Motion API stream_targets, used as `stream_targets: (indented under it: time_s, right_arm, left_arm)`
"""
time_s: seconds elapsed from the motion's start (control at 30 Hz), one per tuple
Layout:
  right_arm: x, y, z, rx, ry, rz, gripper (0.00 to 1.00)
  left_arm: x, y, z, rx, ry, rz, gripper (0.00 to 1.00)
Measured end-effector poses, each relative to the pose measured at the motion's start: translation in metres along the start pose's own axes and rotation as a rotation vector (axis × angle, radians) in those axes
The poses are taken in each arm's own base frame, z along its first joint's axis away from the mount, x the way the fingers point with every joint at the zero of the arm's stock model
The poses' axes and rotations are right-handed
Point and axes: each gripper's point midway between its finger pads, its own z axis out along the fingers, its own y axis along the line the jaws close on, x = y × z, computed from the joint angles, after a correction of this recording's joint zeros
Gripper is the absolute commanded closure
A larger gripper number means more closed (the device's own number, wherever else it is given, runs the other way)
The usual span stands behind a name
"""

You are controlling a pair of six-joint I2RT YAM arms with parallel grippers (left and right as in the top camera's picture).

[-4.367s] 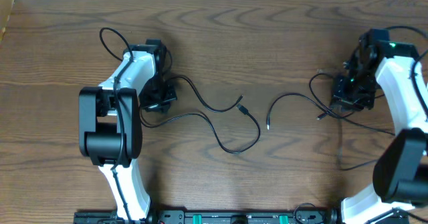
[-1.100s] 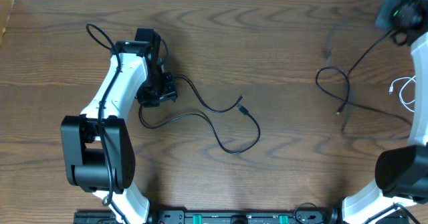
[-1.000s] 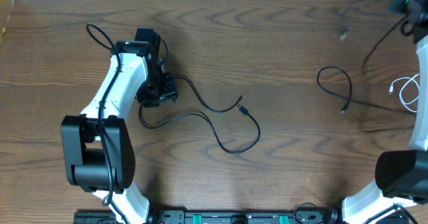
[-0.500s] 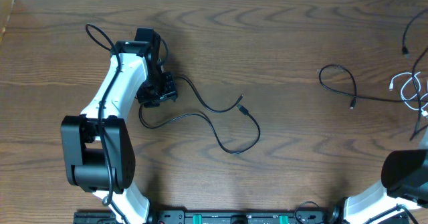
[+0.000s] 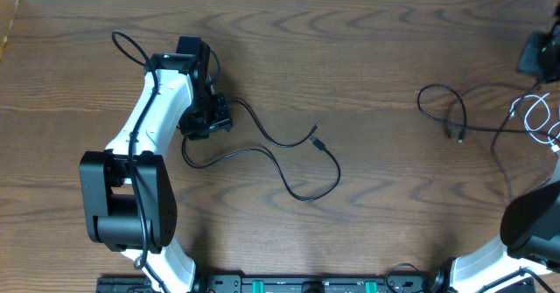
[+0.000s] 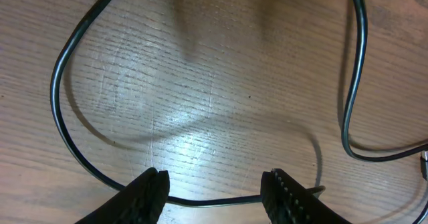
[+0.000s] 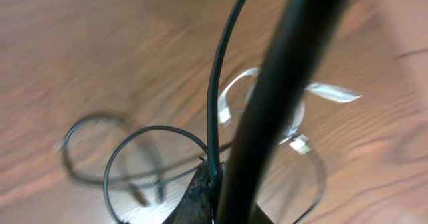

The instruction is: Untangle cables

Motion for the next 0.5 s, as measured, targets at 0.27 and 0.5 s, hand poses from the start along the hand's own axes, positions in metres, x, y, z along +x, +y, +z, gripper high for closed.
stream_targets:
  time_s: [0.27,0.5]
  right_arm:
    - [0.061,0.023,0.047,-0.092,0.171,0.004,0.93]
    - [0.093,0.042,0.073,-0.180,0.230,0.009,0.42]
  left_arm:
    - [0.000,0.000,0.000,0.000,0.001,0.000,0.49]
    - [0.000,0.000,0.000,-0.001,0.001,0.000,0.49]
